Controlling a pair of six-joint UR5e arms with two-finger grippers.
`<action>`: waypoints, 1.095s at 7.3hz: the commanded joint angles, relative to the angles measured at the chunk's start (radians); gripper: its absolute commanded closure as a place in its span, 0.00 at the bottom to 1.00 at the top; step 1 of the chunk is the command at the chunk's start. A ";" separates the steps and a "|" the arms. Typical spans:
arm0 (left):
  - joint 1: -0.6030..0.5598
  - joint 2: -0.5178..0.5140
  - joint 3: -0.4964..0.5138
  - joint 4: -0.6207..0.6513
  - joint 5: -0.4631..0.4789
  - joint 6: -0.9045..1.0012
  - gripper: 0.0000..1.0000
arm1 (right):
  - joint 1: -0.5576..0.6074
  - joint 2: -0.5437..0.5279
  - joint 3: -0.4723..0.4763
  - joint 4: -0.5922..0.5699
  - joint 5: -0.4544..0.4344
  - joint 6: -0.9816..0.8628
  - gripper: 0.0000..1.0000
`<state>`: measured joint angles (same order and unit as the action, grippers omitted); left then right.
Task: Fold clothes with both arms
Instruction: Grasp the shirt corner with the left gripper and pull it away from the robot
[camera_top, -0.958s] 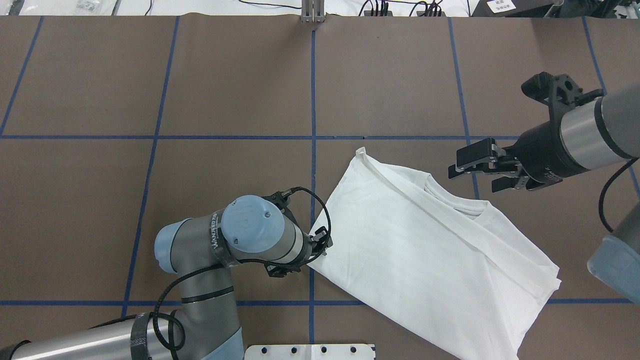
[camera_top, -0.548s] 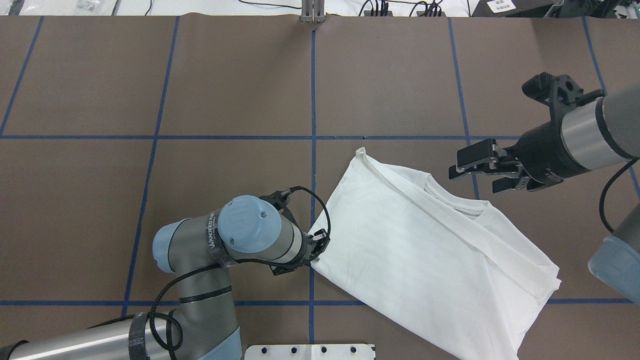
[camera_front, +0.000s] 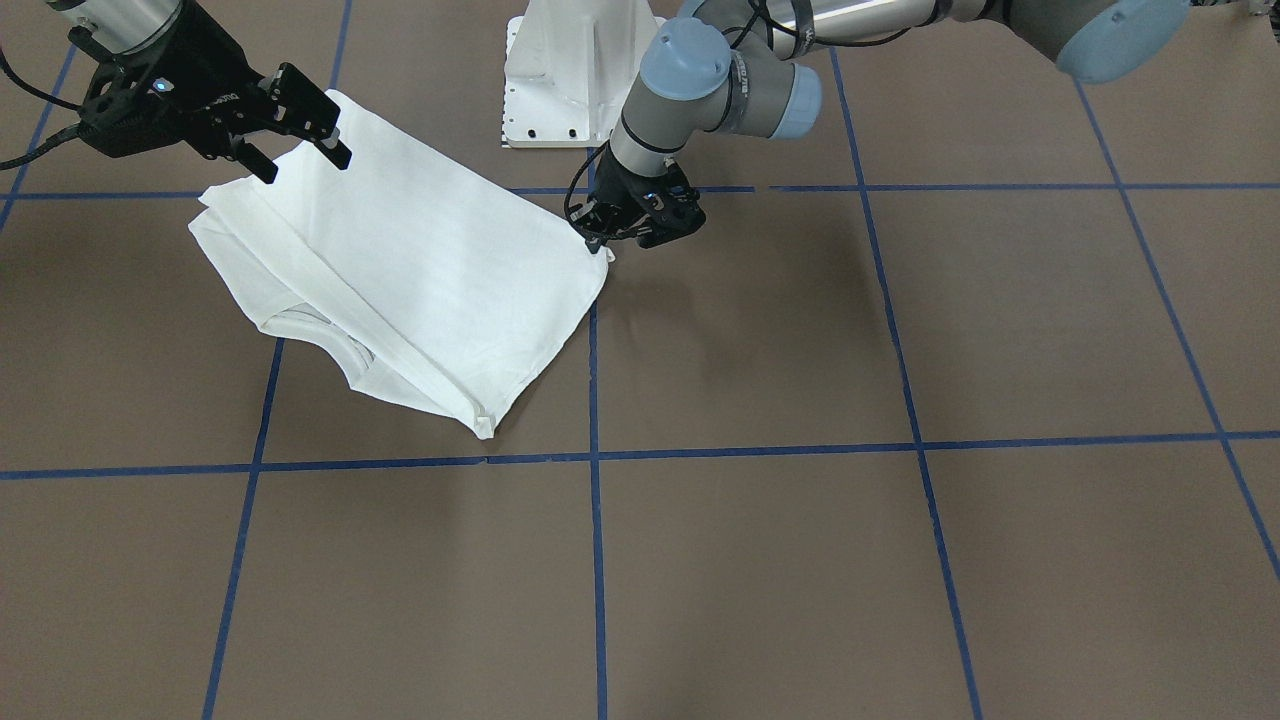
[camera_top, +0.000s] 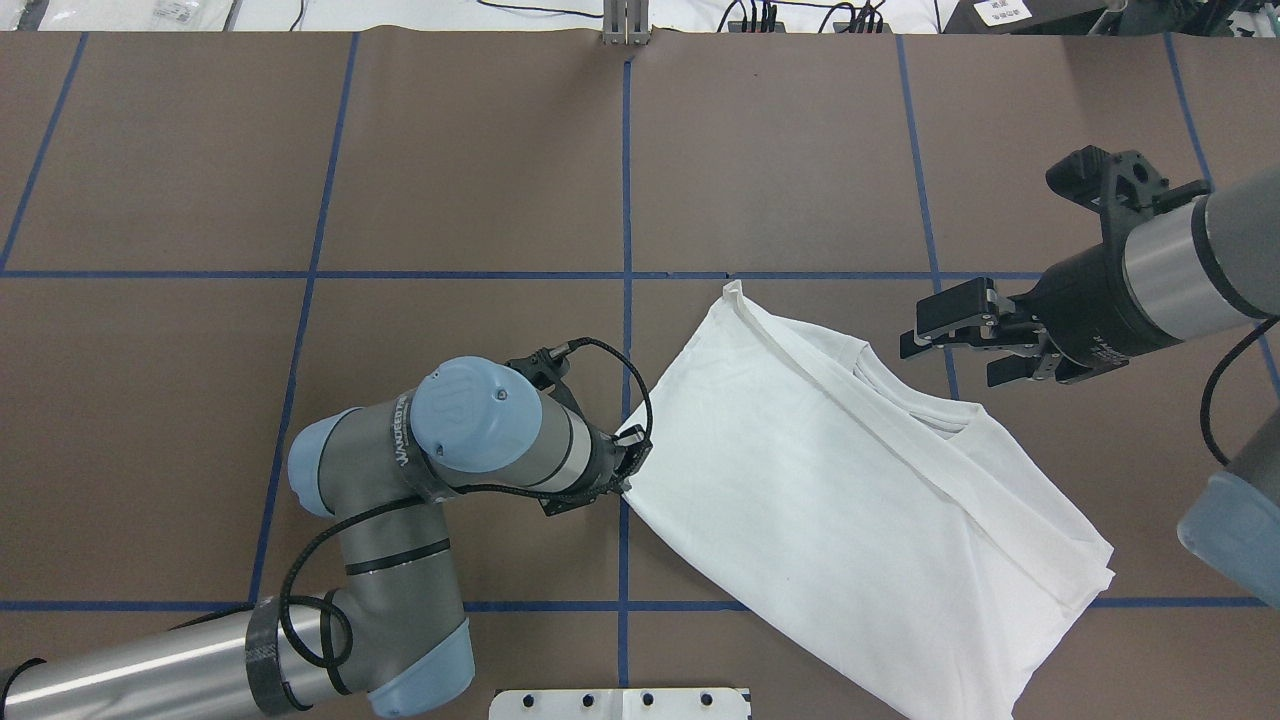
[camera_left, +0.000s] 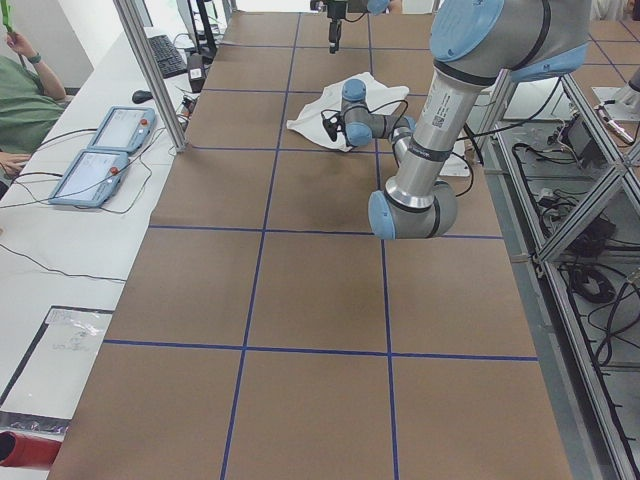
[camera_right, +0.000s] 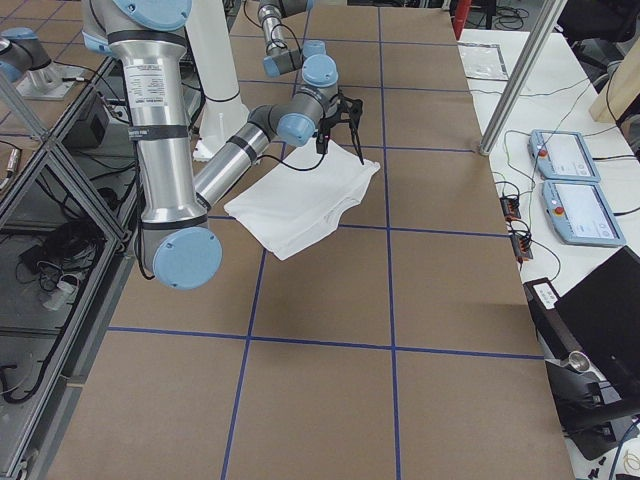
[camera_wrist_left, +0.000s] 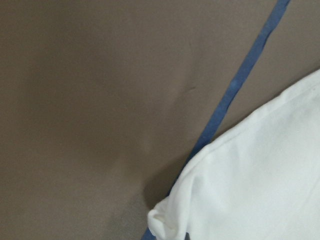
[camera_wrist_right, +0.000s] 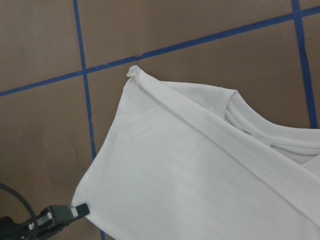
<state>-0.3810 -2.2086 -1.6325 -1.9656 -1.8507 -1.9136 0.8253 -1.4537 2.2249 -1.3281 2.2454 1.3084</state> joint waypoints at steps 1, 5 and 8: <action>-0.115 0.020 0.006 0.008 -0.001 0.110 1.00 | 0.000 0.004 -0.001 0.001 -0.009 0.000 0.00; -0.347 -0.046 0.188 -0.009 -0.009 0.402 1.00 | 0.000 0.067 -0.062 0.003 -0.055 -0.003 0.00; -0.383 -0.199 0.524 -0.310 0.052 0.427 1.00 | -0.002 0.072 -0.073 0.003 -0.056 -0.003 0.00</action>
<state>-0.7545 -2.3515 -1.2437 -2.1353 -1.8387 -1.4946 0.8240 -1.3839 2.1577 -1.3254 2.1903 1.3054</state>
